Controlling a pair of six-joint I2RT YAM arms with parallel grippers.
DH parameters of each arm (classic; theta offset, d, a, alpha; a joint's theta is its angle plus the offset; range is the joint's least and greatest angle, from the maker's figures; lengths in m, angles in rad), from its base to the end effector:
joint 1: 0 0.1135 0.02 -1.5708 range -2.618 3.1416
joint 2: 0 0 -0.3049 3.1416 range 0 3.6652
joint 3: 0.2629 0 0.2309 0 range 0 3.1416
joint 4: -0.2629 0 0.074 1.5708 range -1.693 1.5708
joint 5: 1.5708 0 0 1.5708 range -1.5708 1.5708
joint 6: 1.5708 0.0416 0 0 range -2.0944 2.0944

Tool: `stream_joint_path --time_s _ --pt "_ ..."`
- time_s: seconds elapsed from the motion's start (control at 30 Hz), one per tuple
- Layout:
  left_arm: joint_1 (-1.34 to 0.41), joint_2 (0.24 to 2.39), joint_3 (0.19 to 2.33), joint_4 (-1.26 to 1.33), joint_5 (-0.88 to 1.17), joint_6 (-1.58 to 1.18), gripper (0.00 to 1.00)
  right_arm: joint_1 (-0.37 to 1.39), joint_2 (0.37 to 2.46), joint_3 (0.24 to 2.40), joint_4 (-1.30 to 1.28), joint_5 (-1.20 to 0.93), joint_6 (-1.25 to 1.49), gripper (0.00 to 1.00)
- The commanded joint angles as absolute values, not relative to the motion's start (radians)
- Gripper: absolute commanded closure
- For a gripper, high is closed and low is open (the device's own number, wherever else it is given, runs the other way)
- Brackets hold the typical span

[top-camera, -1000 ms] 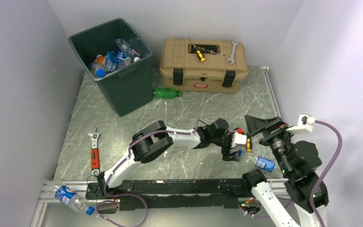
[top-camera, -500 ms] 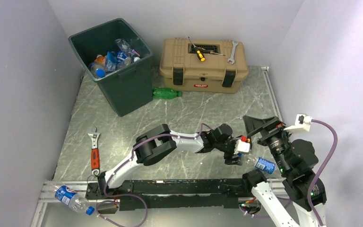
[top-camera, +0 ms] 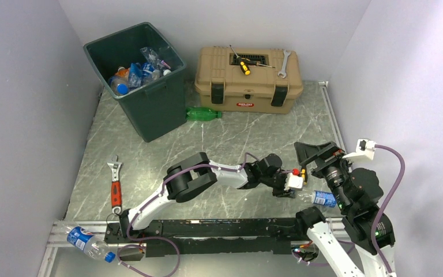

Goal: Put the plastic bottles in the bin
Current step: Pick up the plastic bottle from the corner of the board.

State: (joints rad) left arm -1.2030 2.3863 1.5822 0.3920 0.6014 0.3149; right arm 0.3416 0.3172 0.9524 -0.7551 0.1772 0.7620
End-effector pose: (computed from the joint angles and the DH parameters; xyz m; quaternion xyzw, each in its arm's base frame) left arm 0.1719 -0.5115 0.1602 0.6677 0.4683 -0.4485 0.3657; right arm -0.0086 -0.0108 0.3754 0.2129 0.7166 0.2901 0.5975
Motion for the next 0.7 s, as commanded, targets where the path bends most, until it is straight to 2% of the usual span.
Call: stream_joint_path --time_s 0.0,0.1,0.13,0.27,0.4,0.5,0.67 --pt "-1.206 2.336 1.547 0.445 0.565 0.299 0.74 0.342 0.304 0.952 -0.729 0.181 0.759 0.0" --pt "-1.206 2.317 1.515 0.483 0.541 0.288 0.97 0.342 0.299 0.96 -0.737 0.189 0.756 0.0" --pt "-1.206 2.301 1.498 0.494 0.521 0.285 1.0 0.342 0.298 0.964 -0.738 0.193 0.753 0.0" --pt "-1.202 2.14 1.374 0.462 0.388 0.322 1.0 0.342 0.311 1.011 -0.725 0.207 0.707 0.0" --pt "-1.17 1.875 1.225 0.357 0.258 0.346 1.0 0.341 0.37 1.095 -0.693 0.189 0.602 0.0" --pt "-1.161 1.653 1.192 0.14 0.182 0.424 1.0 0.342 0.444 1.183 -0.681 0.11 0.517 0.0" --pt "-1.16 1.329 1.295 -0.415 0.172 0.511 1.0 0.341 0.588 1.313 -0.695 -0.174 0.363 0.01"
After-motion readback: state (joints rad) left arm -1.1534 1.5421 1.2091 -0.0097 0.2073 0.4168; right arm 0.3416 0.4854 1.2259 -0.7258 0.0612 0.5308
